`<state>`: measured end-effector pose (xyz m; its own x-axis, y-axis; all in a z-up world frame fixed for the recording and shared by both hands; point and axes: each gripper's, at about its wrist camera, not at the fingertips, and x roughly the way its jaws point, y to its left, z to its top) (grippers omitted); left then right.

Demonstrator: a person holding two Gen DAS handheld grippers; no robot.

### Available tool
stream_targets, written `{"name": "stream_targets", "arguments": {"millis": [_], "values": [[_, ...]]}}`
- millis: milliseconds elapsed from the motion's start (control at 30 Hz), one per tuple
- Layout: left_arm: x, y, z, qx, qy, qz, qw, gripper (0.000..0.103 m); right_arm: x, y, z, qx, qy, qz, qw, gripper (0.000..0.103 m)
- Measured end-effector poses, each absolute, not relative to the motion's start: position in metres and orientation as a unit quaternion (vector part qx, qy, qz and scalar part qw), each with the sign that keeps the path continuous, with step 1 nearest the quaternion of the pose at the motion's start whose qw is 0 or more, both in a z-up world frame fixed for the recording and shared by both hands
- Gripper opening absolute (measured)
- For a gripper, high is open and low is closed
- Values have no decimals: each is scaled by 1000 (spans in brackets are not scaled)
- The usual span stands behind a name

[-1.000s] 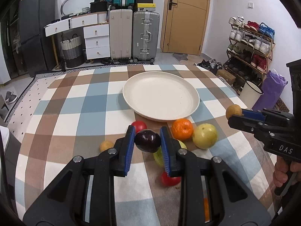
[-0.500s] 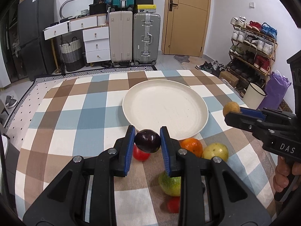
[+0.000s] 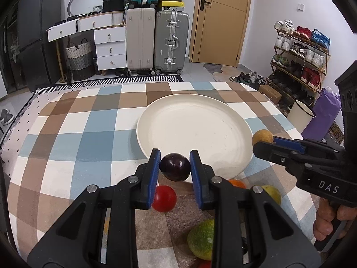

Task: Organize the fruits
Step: 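Carry the plum and pear to the cream plate and release both, then move both grippers back toward the green fruit and yellow pomelo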

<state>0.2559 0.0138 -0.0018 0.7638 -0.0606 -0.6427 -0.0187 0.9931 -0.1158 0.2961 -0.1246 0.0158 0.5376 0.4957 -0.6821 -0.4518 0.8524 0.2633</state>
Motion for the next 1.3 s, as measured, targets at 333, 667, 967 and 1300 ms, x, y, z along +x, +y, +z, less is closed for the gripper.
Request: {"name": "stream_targets", "arguments": {"millis": [333, 667, 967, 1300], "values": [[274, 21, -6, -62, 345, -7, 937, 24, 324, -118, 24, 5, 396, 275, 876, 30], [292, 25, -7, -59, 352, -3, 934, 24, 341, -119, 16, -3, 413, 275, 868, 30], [307, 16, -21, -50, 374, -14, 926, 24, 345, -111, -5, -5, 439, 270, 857, 31], [279, 17, -9, -42, 362, 0, 931, 84, 329, -128, 9, 17, 417, 264, 870, 73]]}}
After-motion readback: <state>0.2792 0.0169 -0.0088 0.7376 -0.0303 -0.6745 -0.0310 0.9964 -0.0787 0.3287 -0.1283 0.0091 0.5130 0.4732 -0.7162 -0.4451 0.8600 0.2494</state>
